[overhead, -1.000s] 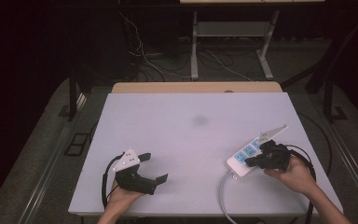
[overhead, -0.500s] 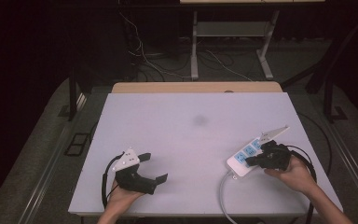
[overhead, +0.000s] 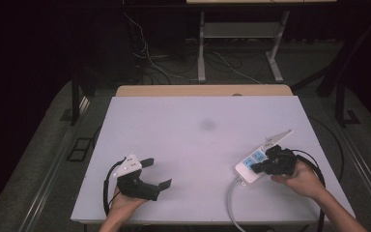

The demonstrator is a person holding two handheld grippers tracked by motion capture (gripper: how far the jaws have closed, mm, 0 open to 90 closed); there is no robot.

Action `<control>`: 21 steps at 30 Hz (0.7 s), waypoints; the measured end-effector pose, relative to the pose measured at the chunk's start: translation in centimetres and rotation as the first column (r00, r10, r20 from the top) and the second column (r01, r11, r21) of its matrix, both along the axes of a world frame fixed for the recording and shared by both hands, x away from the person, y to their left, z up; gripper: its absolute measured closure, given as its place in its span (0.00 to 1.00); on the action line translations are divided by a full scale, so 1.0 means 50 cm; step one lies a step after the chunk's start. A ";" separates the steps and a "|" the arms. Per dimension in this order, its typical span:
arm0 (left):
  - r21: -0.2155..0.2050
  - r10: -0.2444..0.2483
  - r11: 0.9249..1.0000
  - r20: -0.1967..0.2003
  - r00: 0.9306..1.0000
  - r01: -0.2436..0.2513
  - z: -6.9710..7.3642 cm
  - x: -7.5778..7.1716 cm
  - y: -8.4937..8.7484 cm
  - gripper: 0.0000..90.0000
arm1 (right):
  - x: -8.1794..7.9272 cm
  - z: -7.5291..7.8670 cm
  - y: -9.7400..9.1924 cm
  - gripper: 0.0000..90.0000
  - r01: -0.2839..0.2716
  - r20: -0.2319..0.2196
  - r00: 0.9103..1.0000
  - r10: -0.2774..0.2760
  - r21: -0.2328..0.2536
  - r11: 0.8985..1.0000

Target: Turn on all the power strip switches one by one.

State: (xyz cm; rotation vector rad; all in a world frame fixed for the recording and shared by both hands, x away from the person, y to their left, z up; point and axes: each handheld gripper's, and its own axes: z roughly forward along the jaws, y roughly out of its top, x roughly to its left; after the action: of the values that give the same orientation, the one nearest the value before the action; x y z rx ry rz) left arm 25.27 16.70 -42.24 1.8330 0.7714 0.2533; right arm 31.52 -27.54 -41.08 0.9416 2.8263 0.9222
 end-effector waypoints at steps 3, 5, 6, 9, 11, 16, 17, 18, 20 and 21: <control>-0.004 0.000 1.000 0.004 1.000 0.000 0.001 -0.002 0.000 0.00 | -0.001 -0.010 -0.016 1.00 0.018 -0.013 1.000 -0.017 0.056 0.998; -0.004 0.000 1.000 0.004 1.000 0.000 0.002 -0.003 0.000 0.00 | -0.012 -0.010 -0.012 1.00 0.015 0.033 0.999 -0.017 0.039 0.999; -0.004 0.000 1.000 0.004 1.000 0.000 0.002 -0.003 -0.001 0.00 | -0.011 -0.011 -0.014 1.00 0.018 0.030 0.999 -0.019 0.048 0.999; -0.008 0.003 1.000 0.009 1.000 -0.003 0.004 -0.004 0.001 0.00 | -0.010 -0.014 -0.020 1.00 0.015 0.027 1.000 -0.017 0.076 0.997; -0.011 0.008 1.000 0.003 1.000 -0.008 0.002 -0.003 0.002 0.00 | -0.006 -0.012 -0.019 1.00 0.011 0.018 1.000 -0.012 0.074 0.997; -0.015 0.009 1.000 -0.003 1.000 -0.009 0.001 0.001 0.003 0.00 | -0.002 -0.006 -0.018 1.00 0.021 -0.002 1.000 -0.021 0.071 0.997; -0.015 0.008 1.000 -0.002 1.000 -0.008 0.000 0.001 0.002 0.00 | -0.002 -0.005 -0.018 1.00 0.024 -0.003 1.000 -0.024 0.069 0.997; -0.013 0.008 1.000 -0.002 1.000 -0.008 0.000 0.001 0.002 0.00 | -0.003 -0.002 -0.018 1.00 0.020 0.000 1.000 -0.020 0.071 0.997; -0.013 0.005 1.000 -0.003 1.000 -0.005 0.000 0.000 0.000 0.00 | -0.004 0.007 -0.016 1.00 0.019 0.011 1.000 -0.020 0.069 0.997; -0.013 0.004 1.000 -0.003 1.000 -0.004 0.000 -0.001 0.000 0.00 | -0.005 0.011 -0.015 1.00 0.020 0.013 1.000 -0.021 0.067 0.998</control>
State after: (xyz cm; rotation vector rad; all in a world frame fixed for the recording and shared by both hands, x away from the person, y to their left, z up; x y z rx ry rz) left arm 25.24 16.71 -42.22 1.8198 0.7770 0.2475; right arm 31.26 -28.27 -40.52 0.9658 2.7846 1.0232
